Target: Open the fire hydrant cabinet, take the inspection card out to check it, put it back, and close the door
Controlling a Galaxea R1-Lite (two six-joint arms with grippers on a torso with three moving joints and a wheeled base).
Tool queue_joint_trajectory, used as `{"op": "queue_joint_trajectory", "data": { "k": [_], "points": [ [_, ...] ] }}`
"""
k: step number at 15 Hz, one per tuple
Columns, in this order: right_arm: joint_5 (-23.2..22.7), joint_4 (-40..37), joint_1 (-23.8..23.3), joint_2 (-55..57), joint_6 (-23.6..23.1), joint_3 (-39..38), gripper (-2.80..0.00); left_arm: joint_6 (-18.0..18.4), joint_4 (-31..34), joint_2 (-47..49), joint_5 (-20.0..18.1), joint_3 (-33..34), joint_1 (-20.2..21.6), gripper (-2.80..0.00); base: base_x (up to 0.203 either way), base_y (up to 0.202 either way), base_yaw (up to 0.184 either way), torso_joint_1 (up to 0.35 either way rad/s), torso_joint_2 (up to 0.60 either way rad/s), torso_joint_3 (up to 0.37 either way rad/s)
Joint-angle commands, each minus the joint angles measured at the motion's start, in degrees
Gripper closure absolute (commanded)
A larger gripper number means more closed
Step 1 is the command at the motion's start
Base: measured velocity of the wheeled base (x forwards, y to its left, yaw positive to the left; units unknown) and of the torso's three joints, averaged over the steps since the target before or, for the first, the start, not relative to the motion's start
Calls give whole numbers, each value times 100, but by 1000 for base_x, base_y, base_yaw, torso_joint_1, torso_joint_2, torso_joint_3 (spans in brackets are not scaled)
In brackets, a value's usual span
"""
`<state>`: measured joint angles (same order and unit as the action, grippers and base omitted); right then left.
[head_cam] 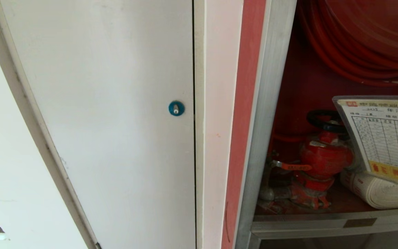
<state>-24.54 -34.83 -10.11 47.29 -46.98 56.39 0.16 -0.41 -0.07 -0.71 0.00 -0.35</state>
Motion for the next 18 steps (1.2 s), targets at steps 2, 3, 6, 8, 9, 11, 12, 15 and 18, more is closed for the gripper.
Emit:
{"op": "queue_joint_trajectory", "data": {
  "k": [2, 3, 6, 8, 9, 11, 12, 15, 18],
  "points": [
    [-1333, -162, 397, 661, 852, 105, 0, 2, -3, 7, 0, 0, 0, 0, 0, 0, 0, 0, 0, 0],
    [-1590, -162, 706, 787, 1308, 154, 0, 2, -3, 7, 0, 0, 0, 0, 0, 0, 0, 0, 0, 0],
    [-2233, 127, 1860, 1271, 2627, 290, 0, 2, -3, 7, 0, 0, 0, 0, 0, 0, 0, 0, 0, 0],
    [-2340, 647, 2606, 1585, 3126, 312, 0, 2, -3, 7, 0, 0, 0, 0, 0, 0, 0, 0, 0, 0],
    [-2360, 996, 2906, 1779, 3376, 316, 0, 2, -3, 7, 0, 0, 0, 0, 0, 0, 0, 0, 0, 0],
    [-2377, 1818, 3309, 2119, 3899, 291, 0, 2, -3, 7, 0, 0, 0, 0, 0, 0, 0, 0, 0, 0],
    [-2384, 2025, 3384, 2217, 3998, 262, 0, 2, -3, 7, 0, 0, 0, 0, 0, 0, 0, 0, 0, 0],
    [-2411, 2170, 3519, 2343, 4023, 137, 0, 2, -3, 7, 0, 0, 0, 0, 0, 0, 0, 0, 0, 0],
    [-2623, 2888, 3518, 2511, 3968, -240, 0, 2, -3, 7, 0, 0, 0, 0, 0, 0, 0, 0, 0, 0]
  ]
}}
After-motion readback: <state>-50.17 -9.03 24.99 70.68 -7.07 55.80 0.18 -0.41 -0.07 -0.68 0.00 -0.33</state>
